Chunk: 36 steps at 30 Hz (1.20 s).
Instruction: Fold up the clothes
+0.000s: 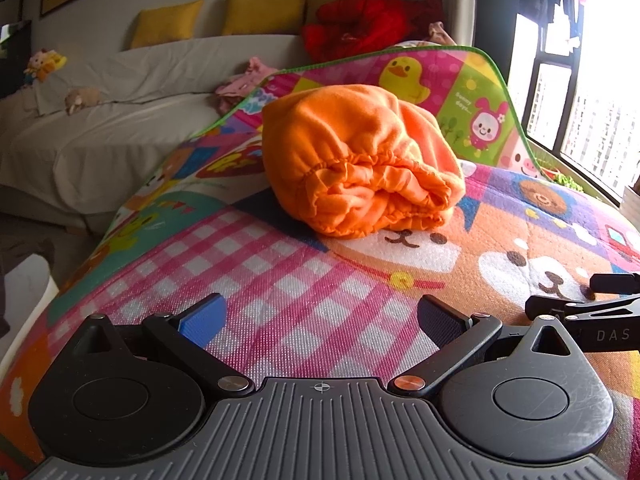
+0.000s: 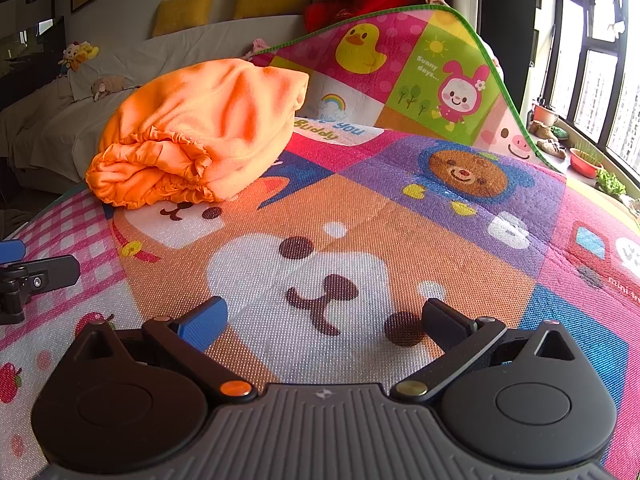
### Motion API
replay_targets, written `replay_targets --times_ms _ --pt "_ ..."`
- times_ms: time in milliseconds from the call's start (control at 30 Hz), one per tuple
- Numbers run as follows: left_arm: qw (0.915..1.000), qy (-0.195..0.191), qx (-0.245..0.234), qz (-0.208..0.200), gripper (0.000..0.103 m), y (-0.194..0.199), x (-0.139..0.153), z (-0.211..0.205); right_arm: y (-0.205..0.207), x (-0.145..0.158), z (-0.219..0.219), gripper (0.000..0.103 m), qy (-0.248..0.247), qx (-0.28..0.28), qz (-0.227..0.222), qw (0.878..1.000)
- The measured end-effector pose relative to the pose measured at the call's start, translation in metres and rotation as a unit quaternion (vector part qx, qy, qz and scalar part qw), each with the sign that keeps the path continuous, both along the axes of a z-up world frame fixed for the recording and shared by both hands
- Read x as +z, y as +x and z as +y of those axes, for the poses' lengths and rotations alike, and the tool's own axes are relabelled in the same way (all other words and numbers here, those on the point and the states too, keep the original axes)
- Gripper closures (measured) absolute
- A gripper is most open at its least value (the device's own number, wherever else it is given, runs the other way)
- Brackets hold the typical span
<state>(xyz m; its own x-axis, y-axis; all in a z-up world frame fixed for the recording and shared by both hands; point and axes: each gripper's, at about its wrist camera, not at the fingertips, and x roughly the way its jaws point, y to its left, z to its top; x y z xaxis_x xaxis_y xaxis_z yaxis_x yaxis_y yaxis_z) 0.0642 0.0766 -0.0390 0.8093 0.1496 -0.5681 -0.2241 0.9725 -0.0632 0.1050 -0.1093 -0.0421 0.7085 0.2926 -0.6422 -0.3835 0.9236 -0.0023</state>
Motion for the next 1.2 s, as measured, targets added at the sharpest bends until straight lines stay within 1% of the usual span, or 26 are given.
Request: replay_targets --times_ms 233,767,967,1200 --pt "1.0 0.002 -0.003 -0.005 0.0 -0.0013 0.0007 -0.0008 0.0 0.0001 -0.0002 0.0 0.0 0.0 0.0 1.0" --pt "0.9996 0.025 -0.006 -0.011 0.0 -0.0038 0.0025 -0.0082 -0.0002 0.0005 -0.0001 0.0 0.0 0.0 0.0 1.0" --pt "0.9996 0.025 -0.008 -0.003 0.0 -0.0019 0.0022 -0.0085 0.0001 0.0004 -0.0004 0.0 -0.001 0.0 0.0 1.0" --pt "0.9997 0.018 -0.012 -0.008 0.0 -0.003 0.0021 -0.0066 -0.0001 0.0001 0.0005 0.0 -0.001 0.0 0.0 1.0"
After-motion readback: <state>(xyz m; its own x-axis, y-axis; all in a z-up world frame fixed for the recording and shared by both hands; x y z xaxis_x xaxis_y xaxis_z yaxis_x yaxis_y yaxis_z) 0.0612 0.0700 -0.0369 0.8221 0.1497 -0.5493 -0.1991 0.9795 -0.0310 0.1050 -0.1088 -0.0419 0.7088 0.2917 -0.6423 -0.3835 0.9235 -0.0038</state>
